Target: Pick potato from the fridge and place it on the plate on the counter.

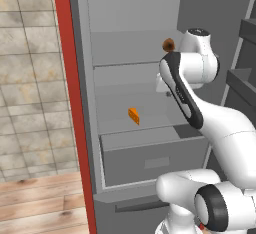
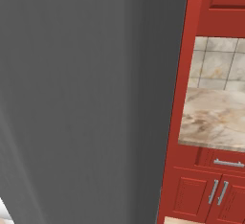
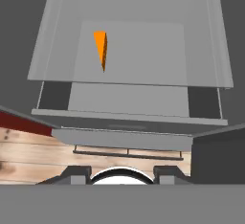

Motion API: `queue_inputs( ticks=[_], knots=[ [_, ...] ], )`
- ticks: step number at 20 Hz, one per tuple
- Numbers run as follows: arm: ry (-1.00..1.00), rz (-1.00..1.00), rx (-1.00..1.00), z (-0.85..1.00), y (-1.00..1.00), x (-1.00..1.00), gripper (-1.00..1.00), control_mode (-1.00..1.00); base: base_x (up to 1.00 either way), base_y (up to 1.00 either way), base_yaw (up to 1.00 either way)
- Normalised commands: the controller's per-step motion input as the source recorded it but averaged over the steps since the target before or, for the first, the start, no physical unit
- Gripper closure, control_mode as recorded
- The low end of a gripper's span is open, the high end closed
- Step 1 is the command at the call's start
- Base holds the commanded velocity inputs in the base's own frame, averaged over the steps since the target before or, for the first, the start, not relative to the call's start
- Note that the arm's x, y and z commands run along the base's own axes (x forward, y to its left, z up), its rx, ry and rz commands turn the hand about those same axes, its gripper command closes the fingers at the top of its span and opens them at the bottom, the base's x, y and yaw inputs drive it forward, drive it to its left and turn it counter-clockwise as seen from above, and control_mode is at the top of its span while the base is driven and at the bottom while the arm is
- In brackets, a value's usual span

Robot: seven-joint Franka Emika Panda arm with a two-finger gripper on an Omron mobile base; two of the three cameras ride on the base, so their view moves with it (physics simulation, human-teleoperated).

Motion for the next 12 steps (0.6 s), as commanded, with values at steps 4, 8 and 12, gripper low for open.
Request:
queue_inputs(
  ticks=[4,8,12],
  knots=[
    [-0.07,0.00,0.00,0.04,0.00,0.00,-1.00,-1.00,0.00,0.00,0.00],
    [-0.16,-0.02,0.00,0.26,0.00,-0.02,-1.00,-1.00,0.00,0.00,0.00],
    [-0.13,-0.03,0.00,0.37,0.00,0.00,-1.00,-1.00,0.00,0.00,0.00]
  ],
)
